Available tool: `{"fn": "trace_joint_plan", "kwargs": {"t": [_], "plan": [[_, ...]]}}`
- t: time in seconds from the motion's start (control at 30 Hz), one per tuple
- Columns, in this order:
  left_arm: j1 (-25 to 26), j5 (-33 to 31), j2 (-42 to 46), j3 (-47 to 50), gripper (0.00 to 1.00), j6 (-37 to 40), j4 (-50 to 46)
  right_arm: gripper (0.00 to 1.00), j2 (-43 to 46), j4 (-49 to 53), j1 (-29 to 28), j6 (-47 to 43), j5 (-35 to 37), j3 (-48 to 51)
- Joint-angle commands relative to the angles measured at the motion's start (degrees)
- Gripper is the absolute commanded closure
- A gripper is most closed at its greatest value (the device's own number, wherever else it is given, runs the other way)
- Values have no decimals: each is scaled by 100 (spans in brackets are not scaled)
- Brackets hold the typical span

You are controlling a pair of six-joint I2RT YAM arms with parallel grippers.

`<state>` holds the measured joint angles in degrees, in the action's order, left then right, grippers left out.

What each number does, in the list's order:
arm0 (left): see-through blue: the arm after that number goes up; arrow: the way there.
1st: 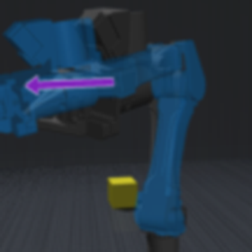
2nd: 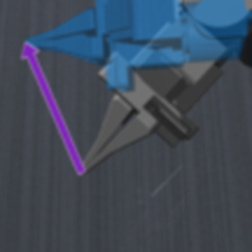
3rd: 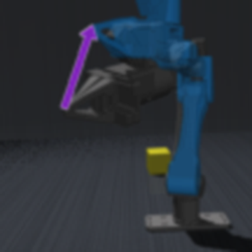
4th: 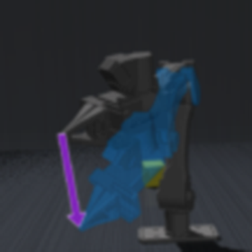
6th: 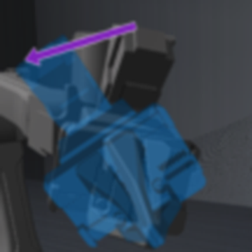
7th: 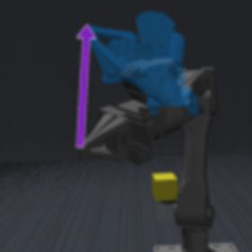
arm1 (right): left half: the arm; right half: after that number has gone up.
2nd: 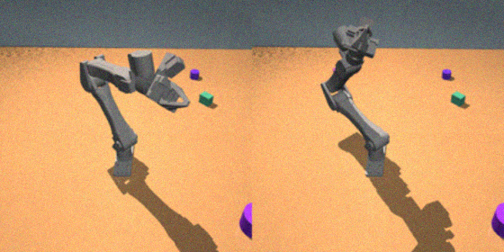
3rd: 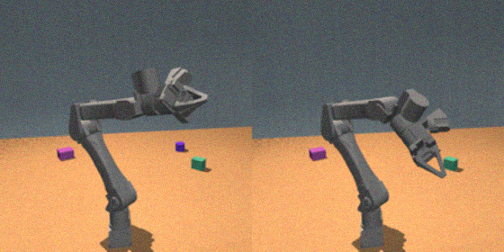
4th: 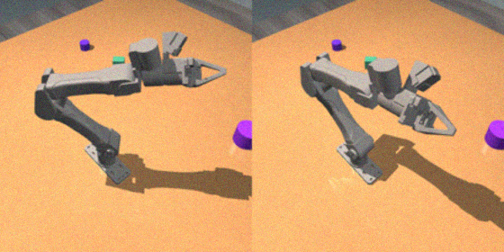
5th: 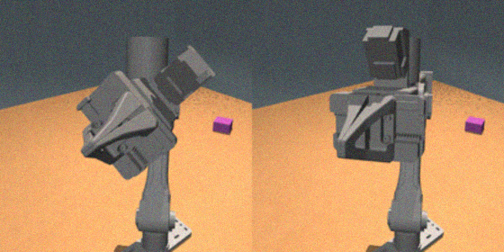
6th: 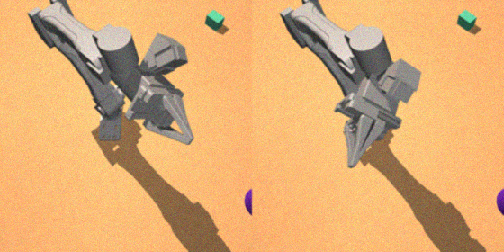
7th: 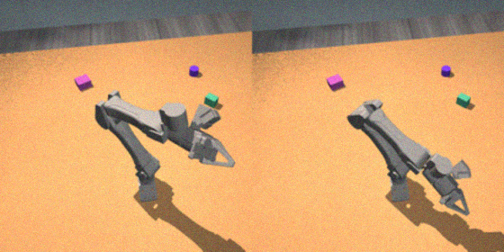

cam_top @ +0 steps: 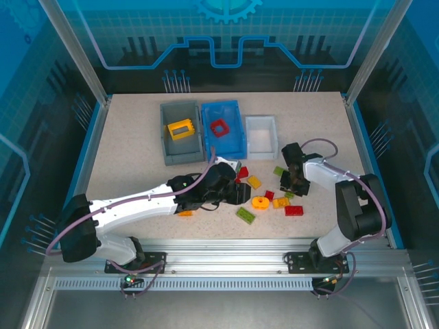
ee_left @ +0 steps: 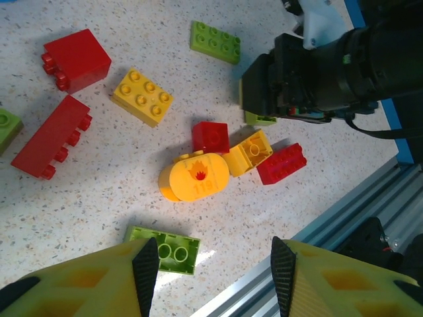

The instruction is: Sort the legos into containers by color

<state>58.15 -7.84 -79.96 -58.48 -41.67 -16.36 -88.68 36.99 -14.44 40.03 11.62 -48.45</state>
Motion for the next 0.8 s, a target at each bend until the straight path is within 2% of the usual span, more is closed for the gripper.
{"fn": "trace_joint_plan", "kwargs": {"t": [0.0,0.1,0.2,0.37,0.57,0.77], "plan": [[12,-369,262,-197,48,60,-230,69,655,320,-431,-31,698,-369],[-62,-645,382,-372,48,72,-579,72,878,466,-897,-306,1117,-928],[-276,-739,420,-610,48,114,-754,73,567,287,-1059,-717,984,-1619],[-592,-759,147,-1239,48,457,-787,74,-607,186,-981,-1251,614,-2977],[-787,-793,-334,-1973,49,699,-825,74,-2278,618,-608,-1346,119,-4726],[-802,-772,-475,-2133,49,706,-821,73,-3485,940,-396,-1476,-195,-5975]]}}
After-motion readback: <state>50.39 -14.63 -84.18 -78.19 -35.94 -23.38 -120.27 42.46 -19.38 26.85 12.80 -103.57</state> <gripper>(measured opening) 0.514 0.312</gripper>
